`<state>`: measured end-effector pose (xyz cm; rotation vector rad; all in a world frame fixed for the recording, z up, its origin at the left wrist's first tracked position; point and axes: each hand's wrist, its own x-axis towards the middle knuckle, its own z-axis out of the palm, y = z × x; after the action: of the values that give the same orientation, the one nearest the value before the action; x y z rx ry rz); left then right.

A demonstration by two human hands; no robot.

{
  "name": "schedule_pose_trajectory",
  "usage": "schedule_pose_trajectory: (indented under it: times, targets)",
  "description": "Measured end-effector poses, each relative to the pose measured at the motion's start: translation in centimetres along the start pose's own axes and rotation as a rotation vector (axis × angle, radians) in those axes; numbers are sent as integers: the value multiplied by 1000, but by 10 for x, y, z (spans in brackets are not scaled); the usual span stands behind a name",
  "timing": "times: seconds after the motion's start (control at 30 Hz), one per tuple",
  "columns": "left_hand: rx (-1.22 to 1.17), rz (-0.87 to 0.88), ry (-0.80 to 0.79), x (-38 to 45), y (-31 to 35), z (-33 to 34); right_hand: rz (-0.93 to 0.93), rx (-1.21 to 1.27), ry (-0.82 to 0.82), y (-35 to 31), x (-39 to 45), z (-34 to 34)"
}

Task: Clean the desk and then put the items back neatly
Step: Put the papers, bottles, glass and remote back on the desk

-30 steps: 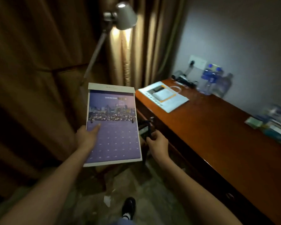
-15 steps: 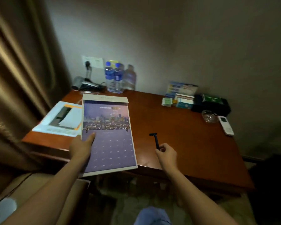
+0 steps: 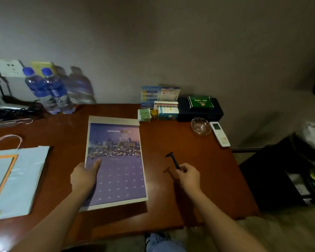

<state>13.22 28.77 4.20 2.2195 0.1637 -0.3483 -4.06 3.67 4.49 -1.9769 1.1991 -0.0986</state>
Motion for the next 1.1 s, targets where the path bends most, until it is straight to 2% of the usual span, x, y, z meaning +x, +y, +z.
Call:
schedule_pose_trajectory:
  times: [0.17,0.3,0.4,0.53,0.9,1.1]
  targets:
    - [45,-9,102,40,27,9,-180,-175,-111,-37,99,2]
    - [101,-66,120,67,32,6,-312,-286,-159,-74,161,8]
    - [116,-130,143,93,30,8,-357,-383,-204,-87,201,13]
    - [174,-122,132,129,37,17,-352,-449,-214,-90,246,14]
    - [182,-108,62,191,56,62,-361,-545,-284,-81,290,39]
    - [188,-159,13,206,49,69,-376,-512,-242,-78,294,42]
